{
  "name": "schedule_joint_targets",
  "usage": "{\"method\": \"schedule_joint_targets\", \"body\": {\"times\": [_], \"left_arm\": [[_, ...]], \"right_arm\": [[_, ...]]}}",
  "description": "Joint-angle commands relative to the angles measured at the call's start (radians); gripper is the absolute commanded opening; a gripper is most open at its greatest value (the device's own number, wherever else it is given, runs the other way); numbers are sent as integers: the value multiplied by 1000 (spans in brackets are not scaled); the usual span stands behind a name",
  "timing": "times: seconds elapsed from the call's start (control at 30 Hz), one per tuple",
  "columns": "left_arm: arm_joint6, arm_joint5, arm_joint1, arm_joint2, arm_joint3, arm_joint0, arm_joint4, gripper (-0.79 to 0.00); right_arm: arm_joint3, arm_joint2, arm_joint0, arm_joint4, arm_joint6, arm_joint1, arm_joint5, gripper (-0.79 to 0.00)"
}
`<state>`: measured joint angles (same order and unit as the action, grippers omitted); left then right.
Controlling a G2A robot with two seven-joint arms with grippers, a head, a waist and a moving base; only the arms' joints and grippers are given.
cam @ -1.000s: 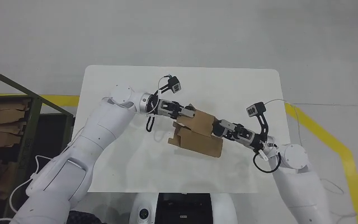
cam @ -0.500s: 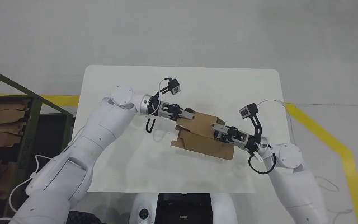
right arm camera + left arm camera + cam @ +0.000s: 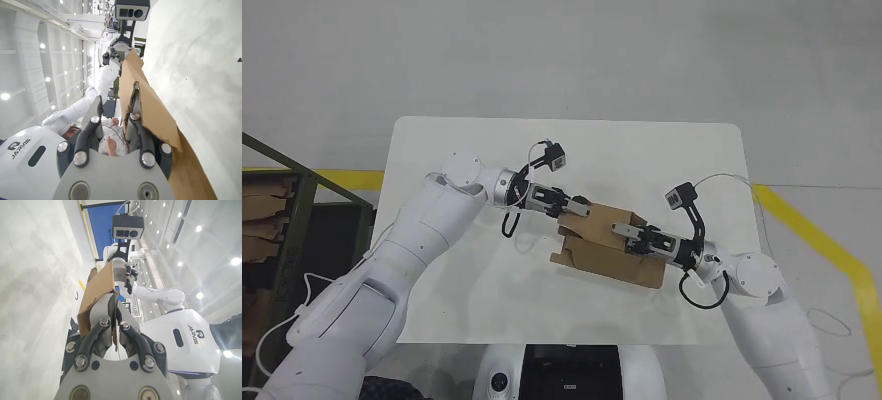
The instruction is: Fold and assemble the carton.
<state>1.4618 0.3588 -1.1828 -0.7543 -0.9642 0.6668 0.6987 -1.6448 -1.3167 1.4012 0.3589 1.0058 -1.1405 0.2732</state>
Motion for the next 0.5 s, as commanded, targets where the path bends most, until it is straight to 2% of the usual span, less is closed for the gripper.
{"method": "schedule_joint_targets", "body": {"times": [0.0, 0.07, 0.27, 0.3, 0.33, 0.37, 0.47], "left_arm": [[2, -2, 1, 3, -1, -1, 3, -785], [3, -3, 1, 5, -2, -2, 5, -785], [5, -5, 3, 7, -2, -3, 19, -779], [4, -4, 3, 6, -1, -3, 22, -449], [2, -2, 4, 4, -2, -2, 25, -160], [4, -4, 4, 3, -1, -2, 28, 0], [9, -9, 5, -6, -2, 2, 56, 0]], "right_arm": [[-2, 1, 1, -4, -4, 1, -2, -683], [-2, 3, 1, -8, -5, 2, -2, -785], [0, 11, 3, -21, -12, 5, 0, -785], [0, 11, 3, -21, -12, 5, 1, -785], [1, 11, 4, -19, -15, 6, 1, -785], [1, 10, 5, -17, -23, 6, 3, -785], [1, 4, 11, -12, -58, 6, 16, -785]]}}
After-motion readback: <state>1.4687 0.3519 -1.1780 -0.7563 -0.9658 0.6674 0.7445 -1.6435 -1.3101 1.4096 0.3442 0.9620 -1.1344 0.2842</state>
